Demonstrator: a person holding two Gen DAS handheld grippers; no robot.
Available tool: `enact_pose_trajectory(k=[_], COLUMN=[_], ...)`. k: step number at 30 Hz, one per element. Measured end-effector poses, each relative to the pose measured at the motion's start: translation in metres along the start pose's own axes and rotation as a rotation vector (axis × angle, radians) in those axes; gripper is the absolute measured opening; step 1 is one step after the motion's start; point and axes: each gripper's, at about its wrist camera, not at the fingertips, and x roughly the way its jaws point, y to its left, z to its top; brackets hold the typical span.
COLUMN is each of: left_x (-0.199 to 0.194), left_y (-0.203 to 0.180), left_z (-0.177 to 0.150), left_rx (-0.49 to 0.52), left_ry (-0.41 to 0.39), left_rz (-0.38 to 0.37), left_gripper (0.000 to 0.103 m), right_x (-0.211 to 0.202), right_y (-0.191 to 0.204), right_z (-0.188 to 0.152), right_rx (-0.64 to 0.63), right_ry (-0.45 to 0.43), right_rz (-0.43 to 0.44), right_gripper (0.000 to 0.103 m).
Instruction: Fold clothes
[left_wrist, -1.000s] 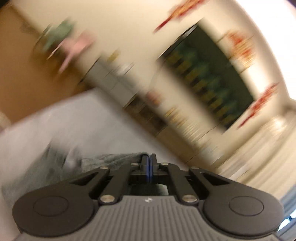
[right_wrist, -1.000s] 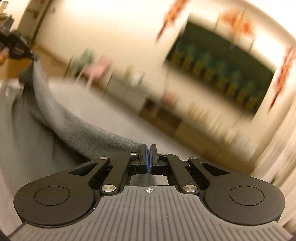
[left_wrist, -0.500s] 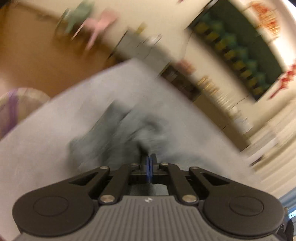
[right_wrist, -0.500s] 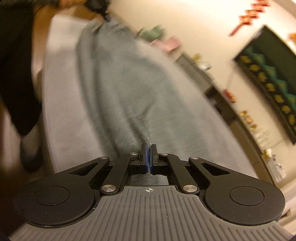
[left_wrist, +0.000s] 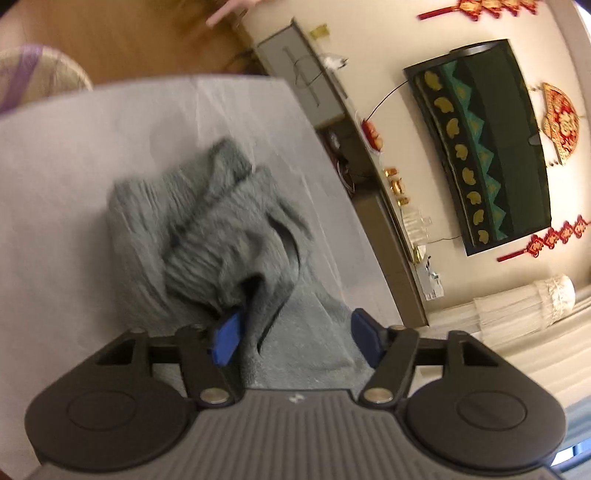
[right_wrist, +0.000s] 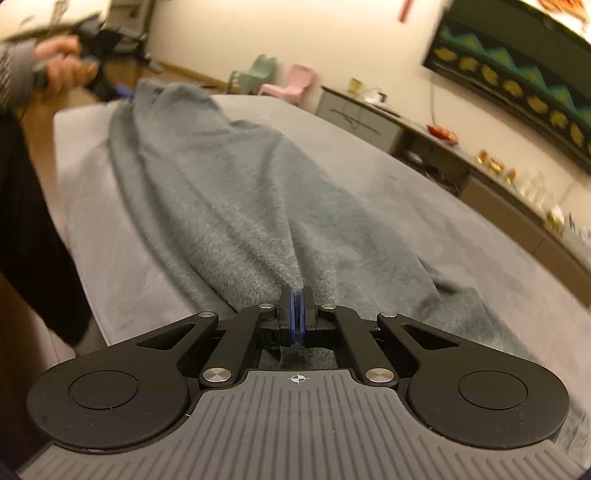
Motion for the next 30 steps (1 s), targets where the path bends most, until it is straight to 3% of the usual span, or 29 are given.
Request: enact_pose_trajectory(k=[1, 3, 5, 7, 8, 11, 12, 18, 20, 22, 24, 25, 28, 30], left_x=[0.011, 0.021, 0.004, -0.027, -0.031, -0.011, -0.009, -0.006, -0.001, -0.003, -0.024, -0.031, -0.022, -0.018], left_y=[0.001, -0.008, -0.036, -0.064, -0.061, -0.019, -0.009, 0.012, 0.014, -0.008, -0.043, -0.047, -0.007, 0.013], left_z=[0.006, 0.018, 0.016, -0.007, -0.010, 0.006, 0.011, 0.022, 0.027, 0.019, -0.004, -0.011, 0.004, 0.011], left_rx=[0.000, 0.071, 0.280, 0.530, 0.544, 0.370, 0.319, 0.138, 0.134, 0.263, 0.463, 0.503, 0.286, 0.191], left_ry=[-0.007, -0.082, -0.224, -0.365, -0.358, -0.215, -0.195, -0.194, -0.208, -0.272, -0.382, -0.403, -0.296, -0.247], left_rz=[0.040, 0.116, 0.099, -0.001, 0.005, 0.213, 0.238, 0.218, 0.238, 0.252, 0.138, 0.111, 0.248, 0.307], left_gripper=[0.052, 0.004, 0.003, 0.003, 0.003, 0.003, 0.004, 0.016, 0.015, 0.003, 0.003, 0.003, 0.003, 0.003], right_x=[0.000, 0.003, 0.003, 0.000, 0.001, 0.009, 0.012, 0.013, 0.011, 0.008, 0.003, -0.002, -0.015, -0.038], right_y=[-0.004, -0.005, -0.005, -0.006, -0.008, -0.012, -0.011, -0.015, -0.015, -0.015, -0.021, -0.026, -0.041, -0.065], right_z=[0.000, -0.001, -0.002, -0.006, -0.009, -0.016, -0.018, -0.019, -0.021, -0.023, -0.025, -0.026, -0.030, -0.035], right_rx=[0.017, 0.026, 0.031, 0.035, 0.039, 0.068, 0.068, 0.097, 0.099, 0.111, 0.147, 0.173, 0.254, 0.355], right_ry=[0.002, 0.016, 0.026, 0.036, 0.044, 0.088, 0.099, 0.114, 0.114, 0.114, 0.109, 0.104, 0.087, 0.030], right_rz=[0.002, 0.000, -0.002, -0.003, -0.002, 0.032, 0.041, 0.069, 0.068, 0.067, 0.069, 0.069, 0.067, 0.036], right_gripper=[0.000, 0.000, 0.000, 0.000, 0.000, 0.000, 0.000, 0.000, 0.000, 0.000, 0.000, 0.000, 0.002, 0.012])
